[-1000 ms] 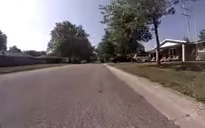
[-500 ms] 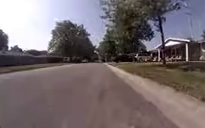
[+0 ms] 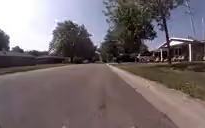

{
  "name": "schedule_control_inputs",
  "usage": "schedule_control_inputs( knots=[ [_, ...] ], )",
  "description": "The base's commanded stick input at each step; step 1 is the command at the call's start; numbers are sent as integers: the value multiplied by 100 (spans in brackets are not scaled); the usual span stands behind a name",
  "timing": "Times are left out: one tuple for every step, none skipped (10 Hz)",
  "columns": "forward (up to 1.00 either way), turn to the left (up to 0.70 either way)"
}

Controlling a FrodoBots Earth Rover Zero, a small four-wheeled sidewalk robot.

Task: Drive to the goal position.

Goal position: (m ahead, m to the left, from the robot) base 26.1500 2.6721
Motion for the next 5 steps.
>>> schedule_control_inputs(
  knots=[
    [69,3],
    [69,3],
    [69,3],
    [69,3],
    [69,3]
  ],
)
